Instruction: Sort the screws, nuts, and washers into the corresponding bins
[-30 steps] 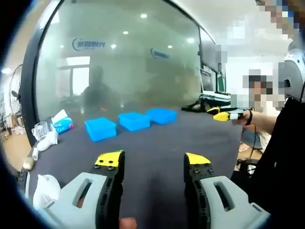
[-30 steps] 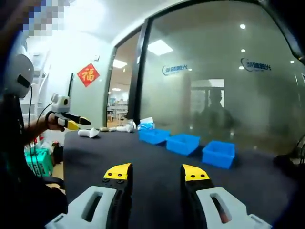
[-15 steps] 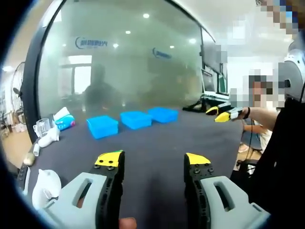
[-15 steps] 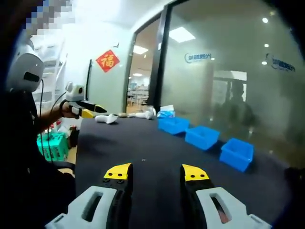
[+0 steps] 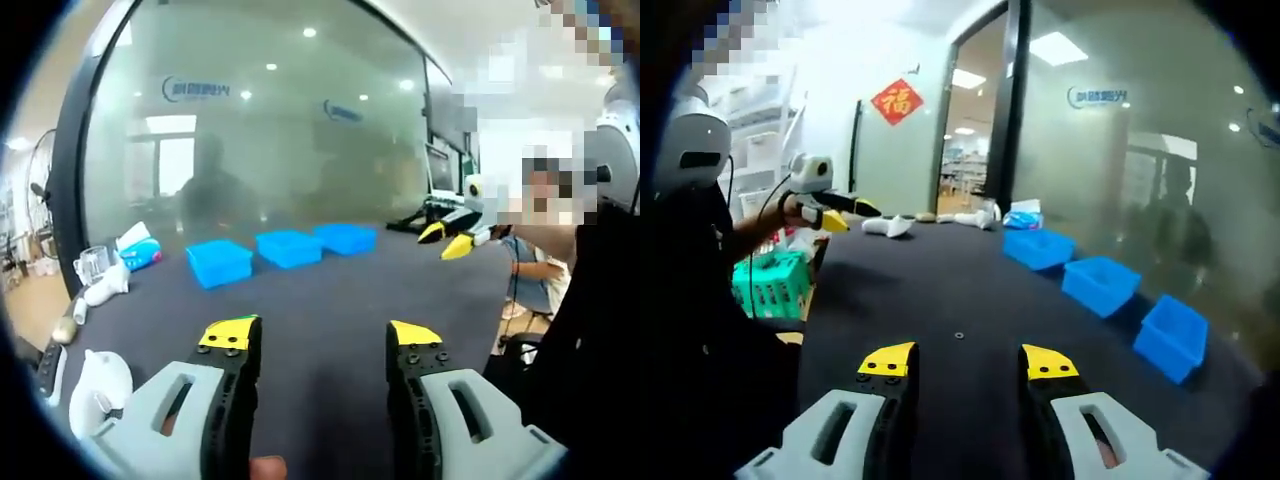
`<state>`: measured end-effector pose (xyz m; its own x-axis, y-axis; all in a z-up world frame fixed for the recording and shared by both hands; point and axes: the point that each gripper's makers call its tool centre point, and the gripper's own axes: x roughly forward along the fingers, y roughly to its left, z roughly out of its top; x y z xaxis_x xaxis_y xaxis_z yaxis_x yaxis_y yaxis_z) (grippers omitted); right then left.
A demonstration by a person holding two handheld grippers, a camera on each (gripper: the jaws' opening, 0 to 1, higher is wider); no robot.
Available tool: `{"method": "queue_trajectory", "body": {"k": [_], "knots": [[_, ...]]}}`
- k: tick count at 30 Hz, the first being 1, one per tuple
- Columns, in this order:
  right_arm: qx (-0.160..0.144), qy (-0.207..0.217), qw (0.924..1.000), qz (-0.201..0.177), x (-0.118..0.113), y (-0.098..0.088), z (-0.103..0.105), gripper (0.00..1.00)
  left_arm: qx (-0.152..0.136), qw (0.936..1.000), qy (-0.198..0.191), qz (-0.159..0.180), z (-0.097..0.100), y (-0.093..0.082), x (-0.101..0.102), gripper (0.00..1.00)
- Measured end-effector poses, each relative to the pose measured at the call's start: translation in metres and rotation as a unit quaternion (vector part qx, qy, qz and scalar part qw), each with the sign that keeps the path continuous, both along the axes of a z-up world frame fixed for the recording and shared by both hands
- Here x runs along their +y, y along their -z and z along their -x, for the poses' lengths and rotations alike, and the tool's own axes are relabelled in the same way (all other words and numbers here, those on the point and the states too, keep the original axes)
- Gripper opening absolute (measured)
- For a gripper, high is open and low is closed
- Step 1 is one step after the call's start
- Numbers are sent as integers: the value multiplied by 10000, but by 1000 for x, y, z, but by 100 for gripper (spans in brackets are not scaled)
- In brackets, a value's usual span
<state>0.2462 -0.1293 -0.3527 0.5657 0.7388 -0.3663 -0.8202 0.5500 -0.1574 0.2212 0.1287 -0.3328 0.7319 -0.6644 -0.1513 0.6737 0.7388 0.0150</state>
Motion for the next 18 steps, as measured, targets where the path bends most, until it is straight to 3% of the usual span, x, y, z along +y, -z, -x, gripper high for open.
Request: {"method": "queue_trajectory", "body": {"k": [18], "knots": [[644,-647,9921,857,62,36,-40,32,53,10000,8,70,1,3,1,48]]}}
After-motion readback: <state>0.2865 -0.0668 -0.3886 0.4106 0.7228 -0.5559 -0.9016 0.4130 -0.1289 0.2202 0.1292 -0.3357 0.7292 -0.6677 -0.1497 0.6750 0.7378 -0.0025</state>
